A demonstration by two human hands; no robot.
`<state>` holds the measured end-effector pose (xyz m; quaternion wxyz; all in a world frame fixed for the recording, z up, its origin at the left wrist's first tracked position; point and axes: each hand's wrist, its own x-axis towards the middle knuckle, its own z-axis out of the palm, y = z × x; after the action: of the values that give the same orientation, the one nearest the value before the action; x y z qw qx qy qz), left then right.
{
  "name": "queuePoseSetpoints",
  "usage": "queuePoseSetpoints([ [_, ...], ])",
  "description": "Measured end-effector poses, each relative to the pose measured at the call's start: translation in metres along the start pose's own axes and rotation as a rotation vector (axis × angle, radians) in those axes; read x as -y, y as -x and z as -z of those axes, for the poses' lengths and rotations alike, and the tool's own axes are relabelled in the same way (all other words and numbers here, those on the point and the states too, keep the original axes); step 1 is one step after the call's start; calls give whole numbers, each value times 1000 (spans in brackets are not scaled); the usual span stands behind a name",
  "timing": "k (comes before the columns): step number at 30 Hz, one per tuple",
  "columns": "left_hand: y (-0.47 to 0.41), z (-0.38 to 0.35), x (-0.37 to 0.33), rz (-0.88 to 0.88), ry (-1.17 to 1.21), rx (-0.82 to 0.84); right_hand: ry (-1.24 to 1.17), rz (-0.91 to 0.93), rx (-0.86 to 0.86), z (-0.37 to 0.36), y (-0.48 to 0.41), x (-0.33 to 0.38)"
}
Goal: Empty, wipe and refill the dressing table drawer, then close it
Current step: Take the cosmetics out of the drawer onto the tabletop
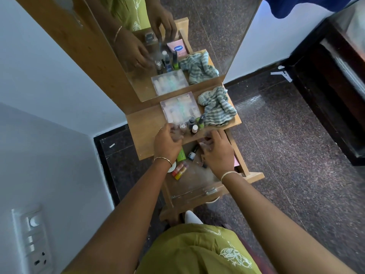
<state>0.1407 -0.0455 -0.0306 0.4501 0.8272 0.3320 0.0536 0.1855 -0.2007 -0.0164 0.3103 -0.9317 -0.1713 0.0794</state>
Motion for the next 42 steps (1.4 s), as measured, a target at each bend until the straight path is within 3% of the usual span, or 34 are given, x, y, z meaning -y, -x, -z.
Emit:
queuePoseSetpoints([
  [4,32,4,17,-41,-32,-5,52,-57,100,-10,20,-18],
  [9,56,-5,65,-72,-360,403,241,-107,490,-47,38,-41],
  [12,58,-17,82,-133,-605,457,290,-135,654,-73,42,-49],
  [15,55,-29,86,-270,-901,329,293,-144,640,-94,43,-50],
  [21,42,-53,92,-291,-1030,360,236,-185,551,-123,48,-42],
  [35,42,-64,93,-147,-937,419,25,-263,399,-127,58,-46],
  [39,46,-57,96,-87,-790,400,-198,-460,400,-115,55,-43],
  [42,51,-47,91,-57,-619,362,-302,-466,334,-95,54,-38],
])
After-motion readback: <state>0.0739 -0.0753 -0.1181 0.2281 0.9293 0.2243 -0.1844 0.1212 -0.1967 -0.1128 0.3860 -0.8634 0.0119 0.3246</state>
